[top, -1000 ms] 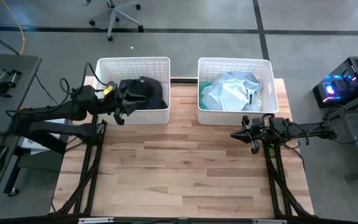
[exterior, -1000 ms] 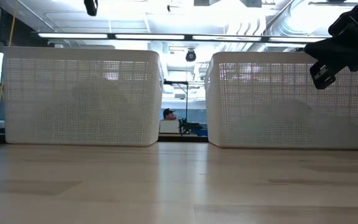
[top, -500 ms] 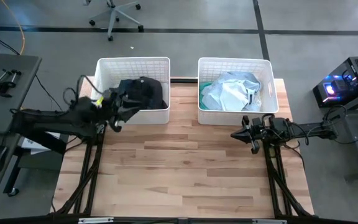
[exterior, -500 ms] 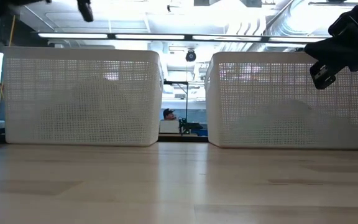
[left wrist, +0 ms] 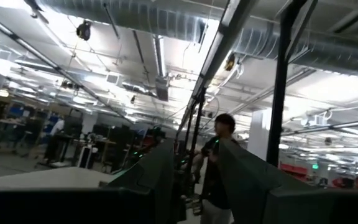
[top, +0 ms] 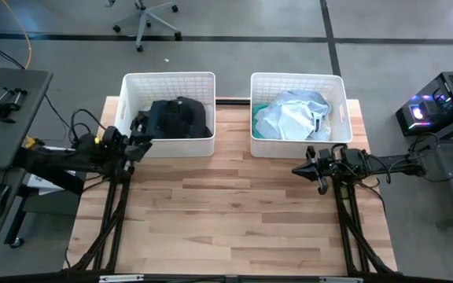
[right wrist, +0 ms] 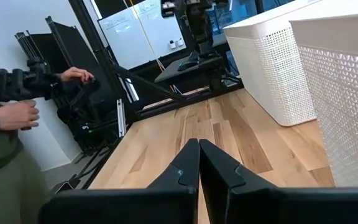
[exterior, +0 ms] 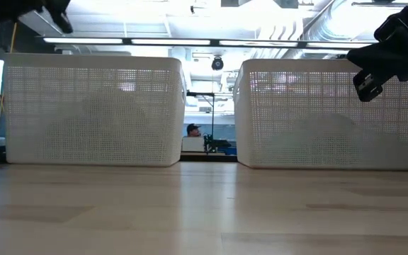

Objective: Sort clothes
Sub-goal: Return to Home Position

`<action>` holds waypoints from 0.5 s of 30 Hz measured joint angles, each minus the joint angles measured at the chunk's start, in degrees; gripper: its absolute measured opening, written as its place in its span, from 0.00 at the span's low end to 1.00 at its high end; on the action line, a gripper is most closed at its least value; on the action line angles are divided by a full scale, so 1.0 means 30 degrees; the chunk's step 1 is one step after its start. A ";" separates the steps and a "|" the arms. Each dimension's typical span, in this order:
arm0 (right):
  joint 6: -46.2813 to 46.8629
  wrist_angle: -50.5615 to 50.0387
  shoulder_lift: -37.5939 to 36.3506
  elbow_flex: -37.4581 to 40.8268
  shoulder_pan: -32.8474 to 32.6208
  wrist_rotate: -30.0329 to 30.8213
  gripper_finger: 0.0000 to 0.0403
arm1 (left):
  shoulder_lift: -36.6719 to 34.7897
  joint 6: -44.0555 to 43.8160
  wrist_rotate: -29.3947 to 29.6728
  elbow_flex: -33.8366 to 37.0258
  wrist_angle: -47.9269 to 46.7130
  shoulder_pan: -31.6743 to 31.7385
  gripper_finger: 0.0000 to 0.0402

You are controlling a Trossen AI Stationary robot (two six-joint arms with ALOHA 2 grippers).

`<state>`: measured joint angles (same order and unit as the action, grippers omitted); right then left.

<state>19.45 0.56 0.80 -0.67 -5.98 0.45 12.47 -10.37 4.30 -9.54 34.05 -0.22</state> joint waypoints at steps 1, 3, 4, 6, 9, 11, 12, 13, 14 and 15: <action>-0.0001 0.0000 0.0000 0.0000 0.0000 -0.0001 0.00 | -0.0527 0.0025 -0.0111 0.0378 -0.0209 0.0238 0.29; 0.0002 0.0000 0.0000 0.0000 0.0000 0.0000 0.00 | -0.1596 -0.0010 -0.0486 0.1226 -0.0128 0.0672 0.29; 0.0000 0.0000 0.0000 0.0000 0.0000 0.0000 0.00 | -0.2183 -0.0029 -0.0691 0.1718 -0.0106 0.0844 0.29; 0.0006 0.0000 0.0000 0.0000 -0.0004 -0.0003 0.00 | -0.3242 -0.0311 -0.0879 0.2655 0.0026 0.1029 0.29; 0.0006 0.0000 0.0000 0.0000 -0.0002 -0.0006 0.00 | -0.4087 -0.0913 -0.0886 0.2921 -0.0999 0.1186 0.29; 0.0006 0.0000 0.0000 0.0000 -0.0007 -0.0007 0.00 | -0.4088 -0.0503 -0.0879 0.2931 -0.1605 0.1178 0.29; 0.0006 0.0000 0.0000 0.0000 -0.0007 -0.0007 0.00 | -0.4088 -0.0051 -0.0873 0.2913 -0.2051 0.1125 0.29; 0.0006 -0.0004 0.0000 0.0000 0.0000 -0.0007 0.00 | -0.4088 0.0365 -0.0903 0.2922 -0.2731 0.1070 0.29; -0.0001 0.0000 0.0000 0.0000 0.0000 -0.0007 0.00 | -0.4088 0.0775 -0.0927 0.2935 -0.3581 0.1001 0.29; 0.0005 -0.0006 0.0000 0.0000 0.0000 -0.0007 0.00 | -0.4088 0.0984 -0.0951 0.2890 -0.4320 0.0942 0.29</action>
<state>19.46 0.54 0.80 -0.67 -5.98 0.43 0.21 -7.42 1.44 -0.87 21.09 2.61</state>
